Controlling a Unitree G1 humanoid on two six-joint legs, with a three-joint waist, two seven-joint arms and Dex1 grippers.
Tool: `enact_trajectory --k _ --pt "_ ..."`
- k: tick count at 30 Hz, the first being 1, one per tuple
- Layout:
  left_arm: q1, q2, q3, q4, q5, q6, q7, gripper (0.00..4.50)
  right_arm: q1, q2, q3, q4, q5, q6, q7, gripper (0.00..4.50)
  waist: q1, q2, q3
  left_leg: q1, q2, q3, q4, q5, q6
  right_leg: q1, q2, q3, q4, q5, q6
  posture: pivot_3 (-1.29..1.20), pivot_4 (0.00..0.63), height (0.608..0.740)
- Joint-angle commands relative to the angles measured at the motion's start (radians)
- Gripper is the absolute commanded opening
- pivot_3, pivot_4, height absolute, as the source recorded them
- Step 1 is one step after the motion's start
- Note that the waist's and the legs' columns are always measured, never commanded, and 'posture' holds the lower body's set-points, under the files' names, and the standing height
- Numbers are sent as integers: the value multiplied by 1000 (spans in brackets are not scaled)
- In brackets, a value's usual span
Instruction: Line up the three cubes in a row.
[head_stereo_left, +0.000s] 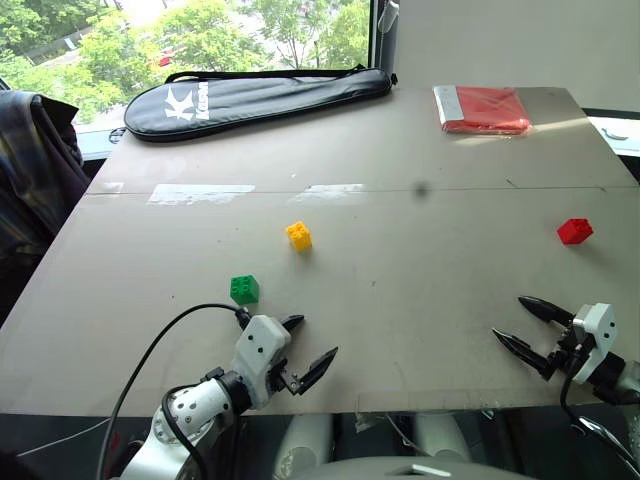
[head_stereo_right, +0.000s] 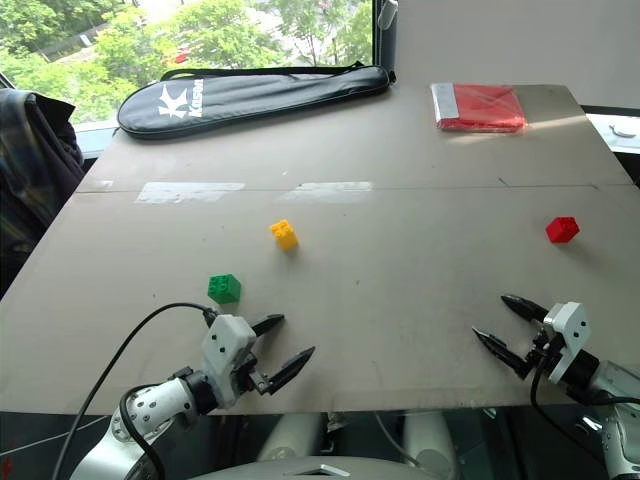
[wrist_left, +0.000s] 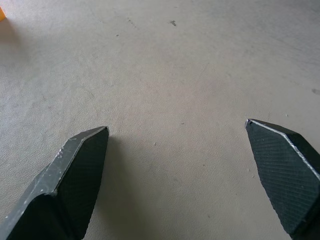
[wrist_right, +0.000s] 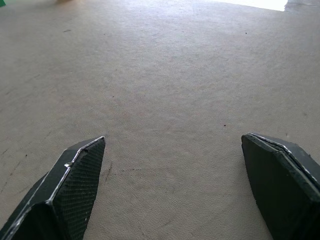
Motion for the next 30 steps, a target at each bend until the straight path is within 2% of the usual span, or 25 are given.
enact_trajectory --k 1,30 --pt "-20 10 -12 5 0 -23 -18 4456 19 -10 -27 -27 4 6 -9 4500 0 0 0 0 0 0 0 0 0 0 0 0 0 0 0 0 150 694" --pt "-74 26 -22 62 -7 -55 -86 4456 35 1 -37 -42 3 -5 -47 4500 0 0 0 0 0 0 0 0 0 0 0 0 0 0 0 0 150 694"
